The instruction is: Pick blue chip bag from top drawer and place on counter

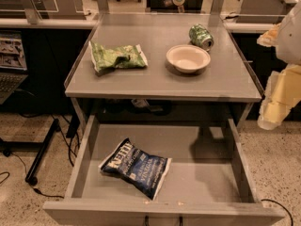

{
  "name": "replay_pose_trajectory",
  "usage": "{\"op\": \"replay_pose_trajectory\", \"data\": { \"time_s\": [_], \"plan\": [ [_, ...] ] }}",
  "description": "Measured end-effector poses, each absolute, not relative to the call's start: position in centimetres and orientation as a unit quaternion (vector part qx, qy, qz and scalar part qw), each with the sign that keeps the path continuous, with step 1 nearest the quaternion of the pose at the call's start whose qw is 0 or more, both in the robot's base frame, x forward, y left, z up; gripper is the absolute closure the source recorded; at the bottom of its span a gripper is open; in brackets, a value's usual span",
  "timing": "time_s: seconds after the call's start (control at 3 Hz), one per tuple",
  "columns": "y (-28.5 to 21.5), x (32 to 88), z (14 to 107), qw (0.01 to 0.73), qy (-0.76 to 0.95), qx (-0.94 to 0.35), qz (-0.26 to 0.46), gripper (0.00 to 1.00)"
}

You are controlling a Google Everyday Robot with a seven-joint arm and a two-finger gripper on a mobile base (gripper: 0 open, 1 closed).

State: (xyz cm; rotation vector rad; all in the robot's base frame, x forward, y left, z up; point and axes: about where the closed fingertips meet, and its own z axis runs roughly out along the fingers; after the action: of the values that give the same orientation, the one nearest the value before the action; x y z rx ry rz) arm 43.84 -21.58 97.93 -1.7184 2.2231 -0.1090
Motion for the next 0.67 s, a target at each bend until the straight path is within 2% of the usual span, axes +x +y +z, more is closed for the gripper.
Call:
{"op": "replay_pose_trajectory", "data": {
  "time_s": [0.33,0.67],
  "plan": [
    [-21.5,43.9,97.9,0.169,0.780,-0.601,-0.038,0.00],
    [-20.7,44.5,96.0,0.210,0.796,-0.568,-0.013,0.00]
  ]
}}
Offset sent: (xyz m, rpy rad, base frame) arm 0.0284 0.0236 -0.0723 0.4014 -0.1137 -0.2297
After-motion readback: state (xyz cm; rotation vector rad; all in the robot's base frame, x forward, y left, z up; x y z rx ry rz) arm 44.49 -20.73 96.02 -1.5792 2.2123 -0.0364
